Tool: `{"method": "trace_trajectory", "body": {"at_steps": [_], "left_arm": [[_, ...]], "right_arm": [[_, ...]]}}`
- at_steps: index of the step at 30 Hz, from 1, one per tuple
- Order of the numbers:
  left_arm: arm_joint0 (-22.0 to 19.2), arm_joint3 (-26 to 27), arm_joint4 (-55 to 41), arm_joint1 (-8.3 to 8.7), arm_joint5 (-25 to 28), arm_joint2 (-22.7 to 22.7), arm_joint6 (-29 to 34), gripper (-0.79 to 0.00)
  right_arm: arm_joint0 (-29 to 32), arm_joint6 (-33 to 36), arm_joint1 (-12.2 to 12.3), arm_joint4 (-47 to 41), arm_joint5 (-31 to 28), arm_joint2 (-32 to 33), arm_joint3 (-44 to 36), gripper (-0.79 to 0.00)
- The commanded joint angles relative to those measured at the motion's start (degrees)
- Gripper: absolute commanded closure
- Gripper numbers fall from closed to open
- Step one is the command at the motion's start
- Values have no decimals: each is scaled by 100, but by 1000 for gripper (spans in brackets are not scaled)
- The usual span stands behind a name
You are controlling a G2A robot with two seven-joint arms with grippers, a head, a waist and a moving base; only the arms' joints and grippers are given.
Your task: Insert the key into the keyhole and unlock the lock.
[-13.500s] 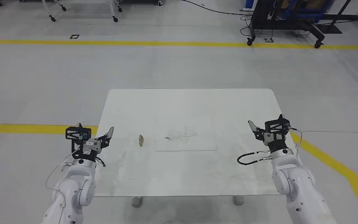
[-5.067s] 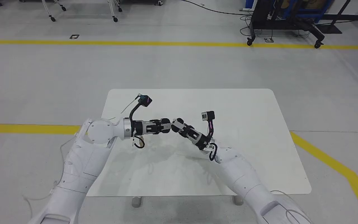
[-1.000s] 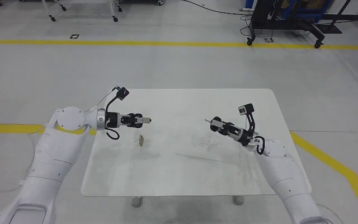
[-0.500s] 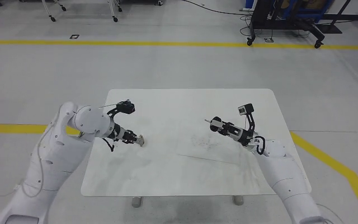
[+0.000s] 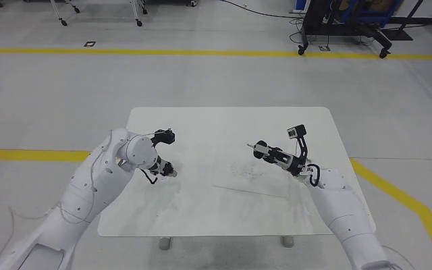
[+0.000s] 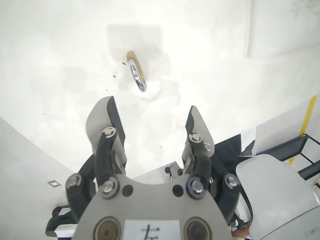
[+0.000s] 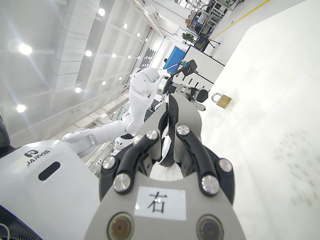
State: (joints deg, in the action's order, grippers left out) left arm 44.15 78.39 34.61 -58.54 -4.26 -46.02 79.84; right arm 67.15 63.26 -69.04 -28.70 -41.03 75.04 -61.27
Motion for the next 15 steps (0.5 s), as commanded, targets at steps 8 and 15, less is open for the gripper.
{"method": "trace_trajectory", "body": {"at_steps": [8, 15], "left_arm": [[-205, -396, 107, -149, -47, 219, -342, -342], [-340, -646, 175, -282, -168, 428, -376, -329]], "right_arm": [[0, 0, 0, 0, 0, 0, 0, 0], [0, 0, 0, 0, 0, 0, 0, 0]]}}
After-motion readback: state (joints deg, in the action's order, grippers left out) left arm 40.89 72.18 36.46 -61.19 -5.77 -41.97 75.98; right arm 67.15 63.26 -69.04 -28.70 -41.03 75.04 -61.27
